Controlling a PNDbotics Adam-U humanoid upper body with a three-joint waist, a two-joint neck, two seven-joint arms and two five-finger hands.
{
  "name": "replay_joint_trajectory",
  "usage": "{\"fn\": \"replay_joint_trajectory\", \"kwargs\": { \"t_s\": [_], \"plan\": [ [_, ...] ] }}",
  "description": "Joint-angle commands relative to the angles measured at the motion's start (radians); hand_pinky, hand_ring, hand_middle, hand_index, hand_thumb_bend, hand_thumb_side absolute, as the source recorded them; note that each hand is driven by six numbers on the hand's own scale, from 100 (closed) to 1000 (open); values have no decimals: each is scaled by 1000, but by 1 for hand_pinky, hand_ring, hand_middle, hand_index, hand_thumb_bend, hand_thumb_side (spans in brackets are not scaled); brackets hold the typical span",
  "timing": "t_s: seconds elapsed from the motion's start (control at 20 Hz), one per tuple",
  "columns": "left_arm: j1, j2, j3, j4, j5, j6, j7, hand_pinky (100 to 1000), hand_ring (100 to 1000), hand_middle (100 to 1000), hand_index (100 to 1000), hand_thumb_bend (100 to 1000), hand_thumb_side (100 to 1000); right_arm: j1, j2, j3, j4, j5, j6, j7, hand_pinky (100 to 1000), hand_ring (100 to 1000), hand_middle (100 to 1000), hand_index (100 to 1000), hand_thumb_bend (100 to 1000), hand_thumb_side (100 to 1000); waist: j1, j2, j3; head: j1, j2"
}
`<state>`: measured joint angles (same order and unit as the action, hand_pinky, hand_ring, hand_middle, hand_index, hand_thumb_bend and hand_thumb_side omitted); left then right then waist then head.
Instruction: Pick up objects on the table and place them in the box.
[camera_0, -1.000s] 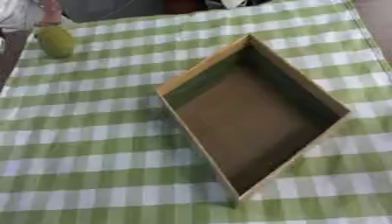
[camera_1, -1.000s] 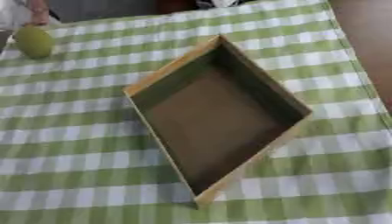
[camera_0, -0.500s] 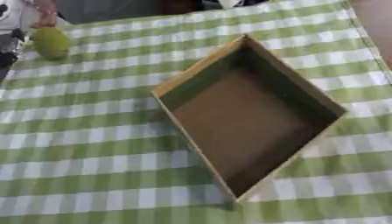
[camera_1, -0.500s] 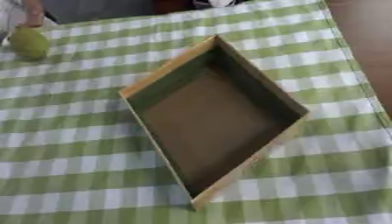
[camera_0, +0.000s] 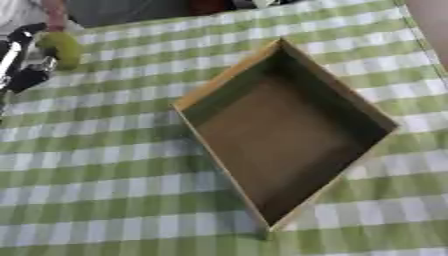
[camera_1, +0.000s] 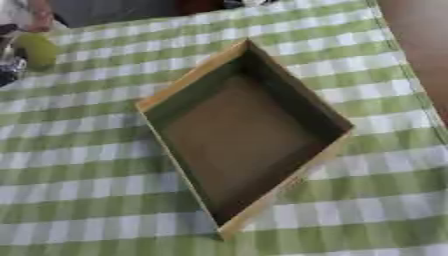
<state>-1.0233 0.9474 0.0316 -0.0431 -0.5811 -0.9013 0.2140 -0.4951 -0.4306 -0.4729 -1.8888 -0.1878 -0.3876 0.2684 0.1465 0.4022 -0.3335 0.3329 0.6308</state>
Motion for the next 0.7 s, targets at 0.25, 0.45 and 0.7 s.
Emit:
{"fn": "replay_joint_trajectory", "kwargs": {
  "t_s": [0.25, 0.45, 0.7],
  "plan": [
    [-1, 45, -30, 41, -38, -6, 56, 1000, 1000, 936, 966, 127, 100, -10, -14, 0, -21, -6, 10, 4, 823, 778, 563, 720, 100, 436, -4, -17, 9, 0, -4],
    [5, 54, -28, 42, -22, -6, 134, 1000, 1000, 935, 995, 210, 100, -8, -13, 0, -18, -7, 10, 8, 824, 779, 563, 720, 100, 442, -4, -16, 10, 3, -6],
    [11, 58, -28, 43, 1, -6, 193, 1000, 1000, 931, 995, 203, 100, -5, -12, -2, -14, -7, 10, 12, 825, 780, 562, 720, 100, 451, -4, -16, 11, 4, -8]
  ]
}}
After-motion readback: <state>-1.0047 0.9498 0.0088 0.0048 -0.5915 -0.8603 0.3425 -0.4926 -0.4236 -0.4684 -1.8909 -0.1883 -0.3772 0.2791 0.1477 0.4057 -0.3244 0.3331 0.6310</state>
